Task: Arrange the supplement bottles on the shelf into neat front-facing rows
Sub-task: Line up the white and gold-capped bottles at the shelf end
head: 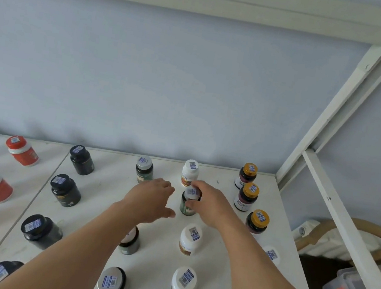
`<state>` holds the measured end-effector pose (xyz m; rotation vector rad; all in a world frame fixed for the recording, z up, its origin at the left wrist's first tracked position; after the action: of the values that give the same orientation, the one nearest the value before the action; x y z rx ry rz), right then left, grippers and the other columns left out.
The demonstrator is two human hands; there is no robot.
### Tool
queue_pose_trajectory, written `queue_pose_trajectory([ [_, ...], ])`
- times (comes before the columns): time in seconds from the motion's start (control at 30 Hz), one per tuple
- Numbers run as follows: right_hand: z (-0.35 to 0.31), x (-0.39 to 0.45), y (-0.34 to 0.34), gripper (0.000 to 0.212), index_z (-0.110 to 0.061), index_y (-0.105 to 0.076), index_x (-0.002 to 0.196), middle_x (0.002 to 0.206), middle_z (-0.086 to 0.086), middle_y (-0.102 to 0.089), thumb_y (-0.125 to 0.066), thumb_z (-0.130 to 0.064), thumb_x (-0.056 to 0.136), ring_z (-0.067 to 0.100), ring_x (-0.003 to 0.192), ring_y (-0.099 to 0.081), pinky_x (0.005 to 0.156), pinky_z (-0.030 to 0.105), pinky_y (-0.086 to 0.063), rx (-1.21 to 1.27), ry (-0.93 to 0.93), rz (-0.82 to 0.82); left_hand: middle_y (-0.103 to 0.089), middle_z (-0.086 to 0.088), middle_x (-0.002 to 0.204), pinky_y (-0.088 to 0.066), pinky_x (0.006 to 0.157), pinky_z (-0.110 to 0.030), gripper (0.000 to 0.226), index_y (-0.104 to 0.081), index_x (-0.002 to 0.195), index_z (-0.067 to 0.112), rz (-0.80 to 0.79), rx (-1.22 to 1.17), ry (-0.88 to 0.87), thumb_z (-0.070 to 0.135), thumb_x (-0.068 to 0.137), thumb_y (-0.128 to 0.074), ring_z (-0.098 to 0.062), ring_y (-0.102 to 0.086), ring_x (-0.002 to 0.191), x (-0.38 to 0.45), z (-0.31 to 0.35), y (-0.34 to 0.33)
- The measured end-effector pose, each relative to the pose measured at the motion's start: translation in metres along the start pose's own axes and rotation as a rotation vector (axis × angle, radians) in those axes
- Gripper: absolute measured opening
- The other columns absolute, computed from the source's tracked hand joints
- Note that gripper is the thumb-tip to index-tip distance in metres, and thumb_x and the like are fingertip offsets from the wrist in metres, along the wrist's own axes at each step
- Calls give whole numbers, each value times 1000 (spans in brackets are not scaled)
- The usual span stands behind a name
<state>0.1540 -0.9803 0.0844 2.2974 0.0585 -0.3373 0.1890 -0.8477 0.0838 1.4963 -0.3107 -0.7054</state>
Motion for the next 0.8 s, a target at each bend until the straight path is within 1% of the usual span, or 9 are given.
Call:
queue_pose_trajectory([
  [0.07, -6, 2, 4, 50, -25, -48, 134, 124, -1, -60, -67, -30, 88, 18, 105, -57, 85, 26, -43, 10, 25, 7, -53, 4, 128, -44, 95, -33, 62, -50, 131, 18, -52, -29, -7, 58, 85, -57, -16, -47, 120, 5, 2, -5],
  [0.17, -20, 5, 19, 43, -22, -56, 124, 112, -1, -63, -70, -33, 85, 18, 96, -58, 79, 27, -47, 19, 61, 19, -55, 11, 129, -45, 95, -35, 63, -49, 134, 30, -102, -264, 25, 59, 80, -63, -14, -51, 118, 13, -2, -8],
  [0.27, -26, 7, 31, 40, -22, -61, 117, 104, -1, -65, -72, -38, 82, 17, 92, -61, 79, 31, -50, 25, 64, 41, -56, 14, 132, -44, 99, -33, 71, -49, 136, 36, -137, -432, 46, 64, 73, -66, -11, -52, 119, 18, -7, -7],
  [0.37, -30, 8, 37, 39, -21, -64, 108, 99, -2, -66, -74, -43, 78, 17, 89, -62, 78, 36, -52, 43, 38, 76, -62, 11, 122, -47, 93, -30, 66, -53, 131, 38, -168, -447, 49, 66, 73, -65, -12, -56, 109, 22, -10, -1],
  [0.4, -32, 8, 38, 39, -20, -64, 106, 97, -2, -66, -74, -44, 77, 18, 88, -62, 77, 36, -52, 39, 33, 90, -63, 10, 121, -47, 93, -30, 65, -54, 130, 39, -175, -442, 47, 67, 73, -65, -12, -56, 108, 23, -11, 1],
  [0.53, -38, 8, 43, 35, -20, -64, 98, 89, -3, -64, -73, -46, 77, 15, 79, -59, 61, 28, -45, 11, 21, 118, -58, 11, 132, -42, 102, -33, 69, -52, 133, 37, -203, -458, 28, 67, 73, -66, -12, -50, 122, 26, -15, 5],
  [0.6, -38, 6, 44, 35, -22, -64, 101, 89, -5, -62, -73, -47, 78, 11, 75, -56, 56, 23, -40, 4, 19, 124, -57, 11, 133, -40, 103, -33, 67, -53, 134, 36, -207, -461, 14, 64, 75, -67, -13, -49, 124, 27, -14, 5],
  [0.67, -38, 5, 44, 37, -23, -64, 106, 93, -5, -63, -73, -46, 78, 10, 78, -57, 57, 21, -39, 10, 11, 125, -58, 11, 132, -41, 103, -33, 66, -53, 133, 36, -198, -467, 1, 63, 75, -67, -14, -50, 124, 28, -13, 5],
  [0.8, -35, 4, 43, 39, -23, -64, 108, 97, -5, -65, -73, -47, 79, 13, 85, -60, 64, 24, -47, 8, -7, 126, -58, 9, 133, -42, 102, -33, 67, -52, 134, 36, -195, -458, -14, 63, 75, -67, -14, -51, 122, 31, -12, 2],
])
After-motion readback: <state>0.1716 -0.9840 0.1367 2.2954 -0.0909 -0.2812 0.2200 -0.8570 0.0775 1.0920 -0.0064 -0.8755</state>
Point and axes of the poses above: each hand's wrist, its own x-axis towards the middle knuckle, its own y-axis out of the back of the hand, z = x × y, the point moved 8 cm from there along x, towards the middle knuckle
